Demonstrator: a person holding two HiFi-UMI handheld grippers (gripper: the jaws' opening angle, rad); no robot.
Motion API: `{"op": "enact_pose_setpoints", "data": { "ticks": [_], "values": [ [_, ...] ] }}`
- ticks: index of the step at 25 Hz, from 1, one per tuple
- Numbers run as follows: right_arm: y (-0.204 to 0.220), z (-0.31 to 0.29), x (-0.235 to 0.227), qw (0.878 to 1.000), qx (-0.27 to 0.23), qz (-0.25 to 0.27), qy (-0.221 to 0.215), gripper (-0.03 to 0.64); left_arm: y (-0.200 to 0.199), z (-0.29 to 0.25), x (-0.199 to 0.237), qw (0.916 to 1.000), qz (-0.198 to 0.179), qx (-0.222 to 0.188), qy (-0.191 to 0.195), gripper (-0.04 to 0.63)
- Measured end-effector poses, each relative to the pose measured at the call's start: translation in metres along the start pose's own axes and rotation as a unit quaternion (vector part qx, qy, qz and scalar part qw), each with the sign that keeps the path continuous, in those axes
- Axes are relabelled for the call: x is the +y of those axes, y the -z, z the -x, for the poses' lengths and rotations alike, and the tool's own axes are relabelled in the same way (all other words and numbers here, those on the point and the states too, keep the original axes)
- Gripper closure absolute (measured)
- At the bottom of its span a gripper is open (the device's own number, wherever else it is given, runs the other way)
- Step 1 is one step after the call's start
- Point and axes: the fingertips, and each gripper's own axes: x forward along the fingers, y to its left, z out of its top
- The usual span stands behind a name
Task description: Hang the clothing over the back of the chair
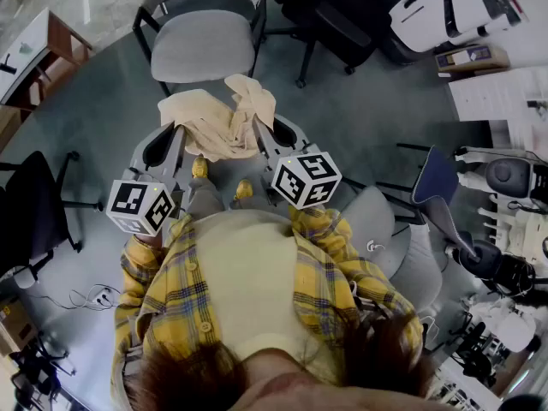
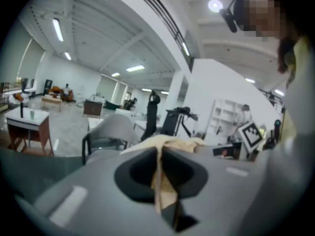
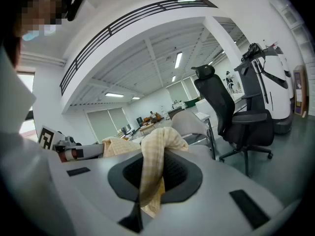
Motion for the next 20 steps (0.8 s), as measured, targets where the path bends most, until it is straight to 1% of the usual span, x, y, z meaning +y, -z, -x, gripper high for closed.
{"op": "enact_pose_setpoints", "data": {
  "ticks": [7, 14, 17, 20],
  "values": [
    [-0.004, -0.027, 0.017, 1.000, -0.004, -0.002, 0.010, 0.580, -0.012, 0.001, 0.029, 0.9998, 0.007, -0.008, 0.018, 0.563],
    [-0.021, -0.063, 0.025, 0.999, -0.010, -0.011, 0.028, 0.580, -0.027, -0.010, 0.070, 0.9993, 0.017, -0.007, 0.033, 0.563],
    [-0.024, -0.087, 0.033, 0.999, -0.012, -0.012, 0.034, 0.580, -0.034, -0.012, 0.093, 0.9990, 0.017, -0.005, 0.040, 0.563],
    [-0.029, -0.120, 0.049, 0.999, -0.014, -0.012, 0.040, 0.580, -0.045, -0.011, 0.127, 0.9987, 0.019, -0.005, 0.048, 0.563]
  ]
}}
